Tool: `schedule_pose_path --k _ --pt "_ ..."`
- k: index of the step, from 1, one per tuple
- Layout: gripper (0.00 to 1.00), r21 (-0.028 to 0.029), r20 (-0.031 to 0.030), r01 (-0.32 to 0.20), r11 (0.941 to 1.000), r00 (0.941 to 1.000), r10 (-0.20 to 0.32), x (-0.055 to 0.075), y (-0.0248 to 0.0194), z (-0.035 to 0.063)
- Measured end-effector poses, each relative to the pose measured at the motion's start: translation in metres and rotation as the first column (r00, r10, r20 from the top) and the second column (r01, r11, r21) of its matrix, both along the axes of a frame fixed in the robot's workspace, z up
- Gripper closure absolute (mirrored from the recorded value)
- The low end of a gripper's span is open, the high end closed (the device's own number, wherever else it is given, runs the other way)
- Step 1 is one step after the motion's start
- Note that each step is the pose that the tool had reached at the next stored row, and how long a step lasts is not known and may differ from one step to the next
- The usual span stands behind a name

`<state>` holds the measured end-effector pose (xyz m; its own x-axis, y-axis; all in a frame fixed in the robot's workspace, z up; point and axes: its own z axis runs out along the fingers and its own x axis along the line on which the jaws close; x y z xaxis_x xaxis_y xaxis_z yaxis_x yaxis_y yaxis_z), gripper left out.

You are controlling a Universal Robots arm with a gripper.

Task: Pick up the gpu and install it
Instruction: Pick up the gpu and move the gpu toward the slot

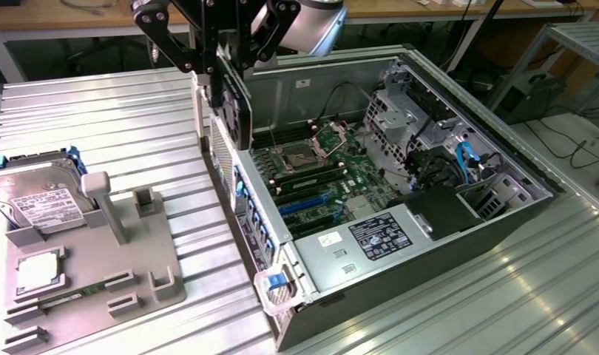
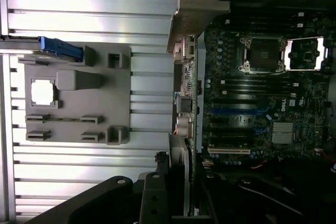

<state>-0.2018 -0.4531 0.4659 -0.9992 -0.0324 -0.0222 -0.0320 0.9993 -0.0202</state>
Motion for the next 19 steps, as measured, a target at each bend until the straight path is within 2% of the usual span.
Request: schedule_pose_path --k 19 --pt "0.72 0.0000 0.0000 0.000 1.0000 1.0000 0.000 0.015 0.0000 0.0000"
